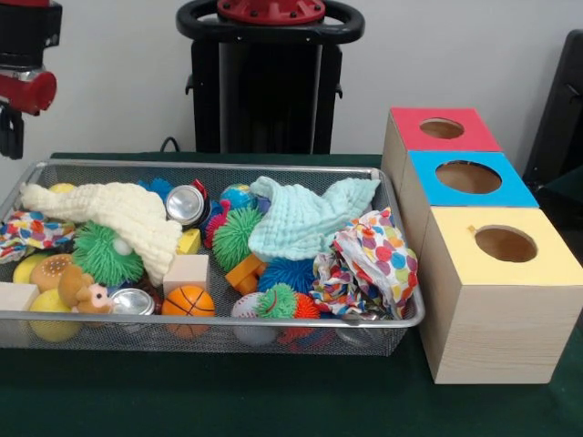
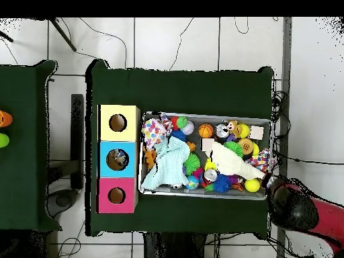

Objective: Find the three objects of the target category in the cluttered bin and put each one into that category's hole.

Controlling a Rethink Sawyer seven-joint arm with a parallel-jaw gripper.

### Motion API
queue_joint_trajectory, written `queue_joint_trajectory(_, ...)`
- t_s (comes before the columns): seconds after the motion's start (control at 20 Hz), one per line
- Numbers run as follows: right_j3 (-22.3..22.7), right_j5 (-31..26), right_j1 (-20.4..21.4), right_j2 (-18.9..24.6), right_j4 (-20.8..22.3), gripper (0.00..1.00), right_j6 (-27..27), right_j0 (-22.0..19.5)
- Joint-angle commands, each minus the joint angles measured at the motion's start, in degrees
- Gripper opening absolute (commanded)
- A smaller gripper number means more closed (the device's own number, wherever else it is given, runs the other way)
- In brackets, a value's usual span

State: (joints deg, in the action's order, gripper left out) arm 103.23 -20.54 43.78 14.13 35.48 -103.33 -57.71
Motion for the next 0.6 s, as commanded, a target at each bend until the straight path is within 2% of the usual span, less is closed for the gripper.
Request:
queue_joint_trajectory(0.05, 1.23, 3.98, -5.64, -5.07, 7.74, 0.00, -4.42, 9.11)
queue_joint_trajectory(0.25, -3.77, 12.25, -12.48, -17.24, 11.43, 0.00, -14.82, 20.94)
queue_joint_trajectory(0.35, -4.53, 15.02, -15.01, -21.13, 9.73, 0.00, -17.19, 24.60)
queue_joint_trajectory(0.6, -4.04, 16.57, -17.46, -24.72, 2.90, 0.00, -18.19, 30.33)
